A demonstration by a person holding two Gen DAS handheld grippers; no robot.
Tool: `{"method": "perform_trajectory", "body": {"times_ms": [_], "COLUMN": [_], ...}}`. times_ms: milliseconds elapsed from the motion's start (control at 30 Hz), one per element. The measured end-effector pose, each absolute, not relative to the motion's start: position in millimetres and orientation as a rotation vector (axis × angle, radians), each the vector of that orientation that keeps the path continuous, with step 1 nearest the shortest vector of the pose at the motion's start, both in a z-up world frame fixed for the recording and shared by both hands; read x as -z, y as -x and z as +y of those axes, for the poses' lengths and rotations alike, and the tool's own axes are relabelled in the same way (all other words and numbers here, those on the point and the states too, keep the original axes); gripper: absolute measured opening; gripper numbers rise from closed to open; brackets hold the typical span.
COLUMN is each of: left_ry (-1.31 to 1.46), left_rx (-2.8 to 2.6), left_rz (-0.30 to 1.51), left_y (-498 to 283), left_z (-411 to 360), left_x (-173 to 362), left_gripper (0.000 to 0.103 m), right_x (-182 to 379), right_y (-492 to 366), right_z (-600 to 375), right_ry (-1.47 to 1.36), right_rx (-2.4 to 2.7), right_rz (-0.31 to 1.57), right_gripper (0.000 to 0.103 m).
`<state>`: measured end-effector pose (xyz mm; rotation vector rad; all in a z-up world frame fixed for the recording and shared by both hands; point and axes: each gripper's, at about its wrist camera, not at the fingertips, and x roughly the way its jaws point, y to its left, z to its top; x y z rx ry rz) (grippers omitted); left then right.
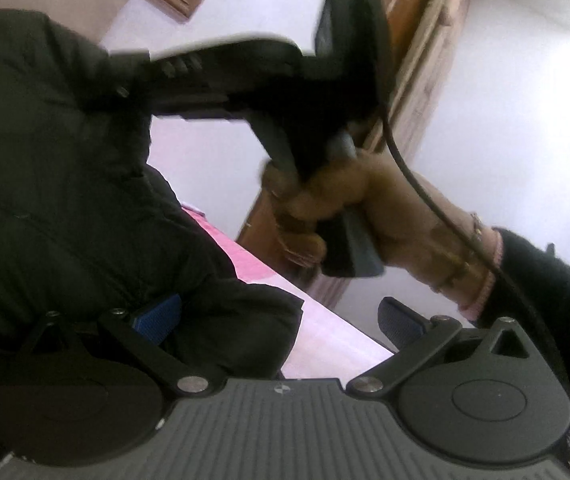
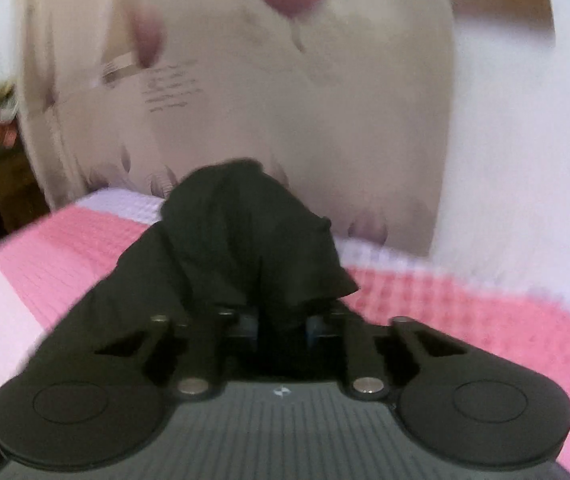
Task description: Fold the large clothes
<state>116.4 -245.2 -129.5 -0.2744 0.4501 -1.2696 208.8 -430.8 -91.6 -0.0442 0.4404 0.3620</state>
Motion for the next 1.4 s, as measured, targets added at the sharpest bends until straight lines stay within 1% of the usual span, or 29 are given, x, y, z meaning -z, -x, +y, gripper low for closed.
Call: {"method": "perform_trajectory", "body": {"times_ms": [100,200,233,333,400,433,467,500,567,667,733,800,900,1000,1100,1200,1267,1333,1367,1400], "left_ry": [0.242,0.245,0.248,0.24,0.235,0.24,0.242,0.24,0.23,0.224,0.223,0.22,0.205,0.254,0.36,0.429,0.435,0.471,0.487,0.459], "left_rx": [1.293,1.287,1.285,1.276,1.282,1.287,1.289,1.288,1.287,1.284,1.283,1.286,1.293,1.292,1.225,1.066,1.019,1.001,1.013,1.018], "left_rz": [0.452,0.455,0.455,0.476,0.482,0.485,0.486,0.486,0.487,0.484,0.482,0.475,0.436,0.371,0.277,0.197,0.265,0.388,0.424,0.416], "left_y": [-116.8,-119.0,-119.2,-121.9,-126.4,-128.2,-124.5,-121.8,-121.7,-120.5,-119.7,-118.3,-110.2,-88.3,-72.7,-87.0,-115.7,-143.6,-152.0,-152.2], "left_z": [-251.0,-251.8,-252.2,-257.7,-263.6,-263.8,-262.3,-259.1,-260.8,-262.4,-261.7,-261.7,-257.0,-227.6,-175.8,-125.3,-115.7,-116.0,-119.0,-123.4], "left_x": [128.8,128.5,128.4,128.1,124.4,124.7,124.7,124.3,123.2,122.2,121.3,122.4,120.4,111.3,90.7,65.4,63.0,72.1,79.9,84.5], "left_gripper": [0.103,0.103,0.103,0.103,0.103,0.103,0.103,0.103,0.103,0.103,0.103,0.103,0.103,0.103,0.103,0.103,0.102,0.096,0.094,0.094], "right_x": [103.2,123.1,129.8,150.8,147.2,139.1,128.8,117.8,95.0,84.6,91.7,111.3,130.8,151.1,161.4,170.8,179.3,186.3,188.7,190.5], "right_y": [-186.6,-181.3,-181.4,-187.0,-177.3,-171.5,-165.9,-159.8,-151.3,-161.6,-170.8,-184.2,-195.3,-194.0,-191.5,-183.2,-180.8,-178.7,-177.3,-175.5], "right_z": [-448.4,-464.1,-469.7,-484.3,-494.6,-502.4,-505.9,-504.6,-487.1,-440.2,-413.9,-400.2,-421.0,-429.6,-432.7,-435.0,-447.8,-452.1,-452.0,-452.2], "right_ry": [0.077,0.067,0.052,-0.03,-0.119,-0.175,-0.204,-0.203,-0.138,0.028,0.14,0.248,0.16,0.16,0.152,0.14,0.033,-0.014,-0.021,-0.028], "right_rx": [-0.271,-0.221,-0.209,-0.189,-0.223,-0.243,-0.254,-0.28,-0.398,-0.508,-0.526,-0.497,-0.479,-0.432,-0.405,-0.402,-0.419,-0.427,-0.426,-0.426], "right_rz": [0.439,0.478,0.492,0.537,0.459,0.421,0.386,0.345,0.287,0.328,0.37,0.458,0.521,0.549,0.543,0.498,0.477,0.449,0.435,0.423], "right_gripper": [0.011,0.007,0.0,0.0,0.0,0.001,0.004,0.004,0.004,0.004,0.004,0.002,0.001,0.0,0.0,0.0,0.0,0.0,0.0,0.0]}}
